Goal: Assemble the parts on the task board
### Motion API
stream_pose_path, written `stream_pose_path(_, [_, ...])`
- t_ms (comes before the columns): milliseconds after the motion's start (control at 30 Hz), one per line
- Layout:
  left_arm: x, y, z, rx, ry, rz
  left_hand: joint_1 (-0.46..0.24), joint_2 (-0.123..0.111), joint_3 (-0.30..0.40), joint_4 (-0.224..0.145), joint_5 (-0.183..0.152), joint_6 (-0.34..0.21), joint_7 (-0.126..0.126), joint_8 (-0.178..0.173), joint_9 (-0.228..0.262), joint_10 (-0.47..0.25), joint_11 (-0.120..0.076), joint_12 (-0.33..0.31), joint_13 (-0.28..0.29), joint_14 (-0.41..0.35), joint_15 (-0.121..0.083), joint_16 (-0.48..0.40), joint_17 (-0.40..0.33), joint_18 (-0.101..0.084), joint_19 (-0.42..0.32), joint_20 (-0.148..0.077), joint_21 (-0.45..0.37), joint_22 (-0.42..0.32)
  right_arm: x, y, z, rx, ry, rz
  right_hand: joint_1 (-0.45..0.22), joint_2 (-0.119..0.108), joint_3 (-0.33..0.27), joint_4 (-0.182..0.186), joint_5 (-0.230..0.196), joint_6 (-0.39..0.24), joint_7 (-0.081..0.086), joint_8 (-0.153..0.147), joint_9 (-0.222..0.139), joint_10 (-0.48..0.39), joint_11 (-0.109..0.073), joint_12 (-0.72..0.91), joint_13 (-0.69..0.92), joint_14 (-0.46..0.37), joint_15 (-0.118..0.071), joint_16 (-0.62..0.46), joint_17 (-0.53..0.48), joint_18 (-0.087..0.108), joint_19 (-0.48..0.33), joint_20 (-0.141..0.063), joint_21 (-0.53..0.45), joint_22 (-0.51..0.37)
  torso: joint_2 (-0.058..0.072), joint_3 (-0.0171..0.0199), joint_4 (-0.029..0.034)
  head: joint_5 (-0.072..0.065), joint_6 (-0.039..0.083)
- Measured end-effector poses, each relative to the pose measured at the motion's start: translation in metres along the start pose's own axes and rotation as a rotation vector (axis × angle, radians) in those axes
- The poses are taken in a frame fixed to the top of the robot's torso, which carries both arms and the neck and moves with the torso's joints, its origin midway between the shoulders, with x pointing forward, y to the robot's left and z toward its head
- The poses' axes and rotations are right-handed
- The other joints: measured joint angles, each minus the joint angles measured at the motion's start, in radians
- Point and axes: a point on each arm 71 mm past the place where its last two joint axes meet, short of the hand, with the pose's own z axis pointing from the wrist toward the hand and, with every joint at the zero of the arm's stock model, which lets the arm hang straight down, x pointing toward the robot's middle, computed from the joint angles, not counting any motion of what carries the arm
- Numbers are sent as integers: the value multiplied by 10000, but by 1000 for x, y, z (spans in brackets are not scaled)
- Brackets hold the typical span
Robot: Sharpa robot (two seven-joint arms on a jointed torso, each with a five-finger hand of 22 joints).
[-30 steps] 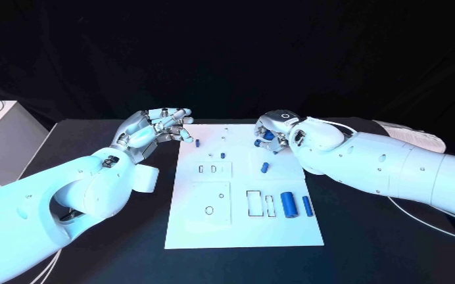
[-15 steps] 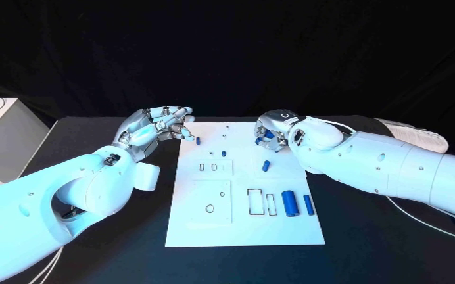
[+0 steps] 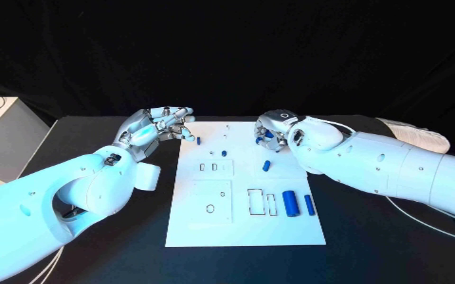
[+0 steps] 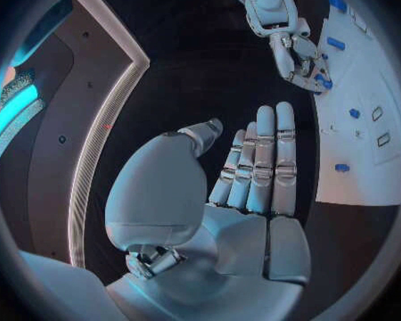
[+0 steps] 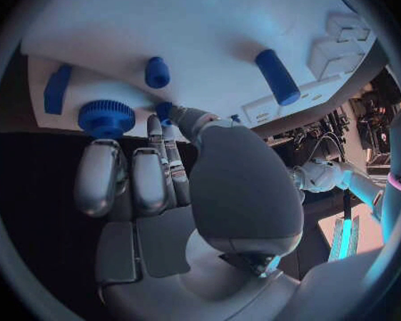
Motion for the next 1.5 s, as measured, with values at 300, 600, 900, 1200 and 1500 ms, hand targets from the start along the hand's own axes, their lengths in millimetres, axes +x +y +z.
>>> stream_pose_path(300, [-1,0,0,-7,-23,12,0,0,0,0,0,0,0,0,0,0,0,0,0,0,0,0,-1,1,0,0,0,0,-1,2,0,-1,-215,14,41,142,256,-209,-205,148,-60,234,303,160,13,48,81,0,-71,40,-3,-156,53,-53,193,323,23,0,-3,8,22])
stream_pose_path(600, [-2,0,0,-14,-37,20,0,0,29,-29,0,0,-1,0,-1,0,0,0,-1,0,0,0,16,0,0,0,0,16,-6,8,-2,26,-945,111,41,142,308,-264,-93,148,-60,238,428,161,12,48,83,1,-71,77,-4,-155,119,-61,357,537,38,-2,-3,15,90])
stream_pose_path(900, [-2,0,0,-18,-38,22,0,0,29,-29,0,-1,-1,0,-1,0,0,0,-1,0,0,0,24,0,0,0,0,15,-15,25,8,39,-1842,211,42,141,306,-266,-85,147,-60,269,456,160,12,47,84,0,-70,77,-4,-156,125,-54,426,634,61,-9,-2,24,133])
stream_pose_path(1200, [-1,0,0,-21,-16,9,0,0,28,-29,0,-1,-1,0,-1,0,0,0,0,0,0,0,23,0,1,0,0,23,-18,41,24,75,-2338,234,43,141,295,-276,-86,144,-58,270,473,161,12,33,86,0,-70,119,29,-155,148,-76,473,721,83,-16,15,-5,158])
stream_pose_path(1500, [2,1,1,-32,31,-23,0,0,57,-57,0,-1,-1,0,8,0,0,0,-1,-71,-1,50,45,0,1,1,70,45,-18,51,36,72,-2502,263,43,140,293,-276,-81,112,-30,268,501,161,12,-7,91,0,-69,119,42,-155,198,-53,626,884,112,-52,78,-58,173])
